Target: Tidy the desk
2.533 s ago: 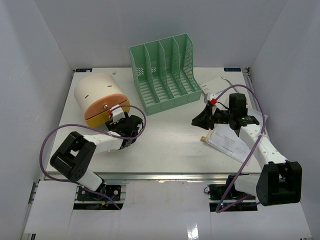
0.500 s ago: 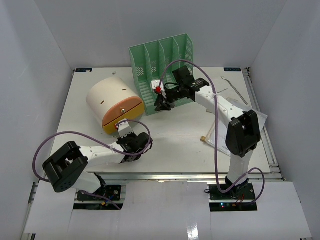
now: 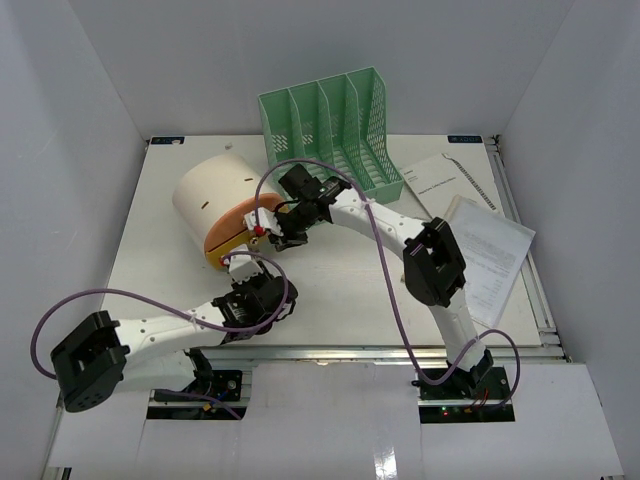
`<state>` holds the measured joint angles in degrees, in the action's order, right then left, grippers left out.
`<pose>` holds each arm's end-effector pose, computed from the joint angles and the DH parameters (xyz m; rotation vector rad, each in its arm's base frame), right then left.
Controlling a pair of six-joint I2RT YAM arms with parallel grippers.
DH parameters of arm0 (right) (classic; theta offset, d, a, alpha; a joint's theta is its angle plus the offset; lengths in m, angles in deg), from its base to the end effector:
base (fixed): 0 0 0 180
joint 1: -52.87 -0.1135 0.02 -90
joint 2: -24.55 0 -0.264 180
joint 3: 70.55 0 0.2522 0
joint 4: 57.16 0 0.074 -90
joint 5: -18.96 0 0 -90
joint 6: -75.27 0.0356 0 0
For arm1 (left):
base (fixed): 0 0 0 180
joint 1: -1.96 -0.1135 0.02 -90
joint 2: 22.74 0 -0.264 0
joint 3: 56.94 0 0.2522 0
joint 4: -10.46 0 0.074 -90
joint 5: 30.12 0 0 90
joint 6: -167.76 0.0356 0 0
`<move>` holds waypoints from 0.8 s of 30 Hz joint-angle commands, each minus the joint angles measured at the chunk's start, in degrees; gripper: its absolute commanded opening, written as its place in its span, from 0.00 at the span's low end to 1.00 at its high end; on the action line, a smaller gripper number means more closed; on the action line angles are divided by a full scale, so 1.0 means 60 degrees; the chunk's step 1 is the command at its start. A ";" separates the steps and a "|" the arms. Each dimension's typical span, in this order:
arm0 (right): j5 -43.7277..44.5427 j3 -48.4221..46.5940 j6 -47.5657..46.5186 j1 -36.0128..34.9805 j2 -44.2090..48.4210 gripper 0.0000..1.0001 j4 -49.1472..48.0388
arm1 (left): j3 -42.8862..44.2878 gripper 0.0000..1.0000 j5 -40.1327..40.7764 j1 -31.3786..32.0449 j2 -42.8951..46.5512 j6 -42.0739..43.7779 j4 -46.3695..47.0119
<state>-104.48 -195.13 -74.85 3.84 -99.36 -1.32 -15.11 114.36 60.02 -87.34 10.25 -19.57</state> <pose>0.2991 0.3743 0.2504 -2.0968 1.2127 0.6479 0.1286 -0.1515 0.1790 -0.5163 1.9885 -0.1292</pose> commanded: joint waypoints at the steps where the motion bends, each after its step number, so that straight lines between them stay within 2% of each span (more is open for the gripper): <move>1: 0.2701 -0.0065 0.3744 -0.0211 0.0124 0.18 -0.3897 | -0.0487 0.45 0.0009 0.0126 0.1117 -0.0062 -0.0398; 5: 0.3566 -0.0275 0.5632 -0.0329 0.0158 0.18 -0.5527 | -0.0792 0.47 0.0017 0.0142 0.1932 0.0086 -0.0589; 8: 0.3833 -0.0242 0.5926 -0.0413 0.0237 0.22 -0.5979 | -0.0868 0.49 0.0059 0.0151 0.2290 0.0166 -0.0730; 10: 0.3447 -0.0149 0.5840 -0.0426 0.0294 0.24 -0.5870 | -0.0841 0.50 0.0056 0.0151 0.2470 0.0334 -0.0735; 17: 0.1549 0.0873 0.4515 -0.0337 0.1173 0.29 -0.4052 | -0.0532 0.61 0.0303 0.0150 0.2483 0.1401 -0.0468; 21: -0.0437 0.2694 0.3943 0.0376 0.2890 0.35 -0.3455 | -0.0038 0.63 0.0808 0.0045 0.1737 0.1811 -0.0135; 22: -0.0967 0.3186 0.3850 0.0685 0.3534 0.40 -0.3415 | 0.0291 0.64 0.0944 -0.0117 0.1396 0.1748 -0.0252; 24: -0.1867 0.4382 0.3809 0.1166 0.4340 0.42 -0.3425 | 0.0933 0.69 0.1100 -0.0432 0.0477 0.1456 -0.0791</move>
<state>-100.92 -177.25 -48.84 4.37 -86.01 -23.67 -16.64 116.67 59.92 -77.78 18.52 -22.38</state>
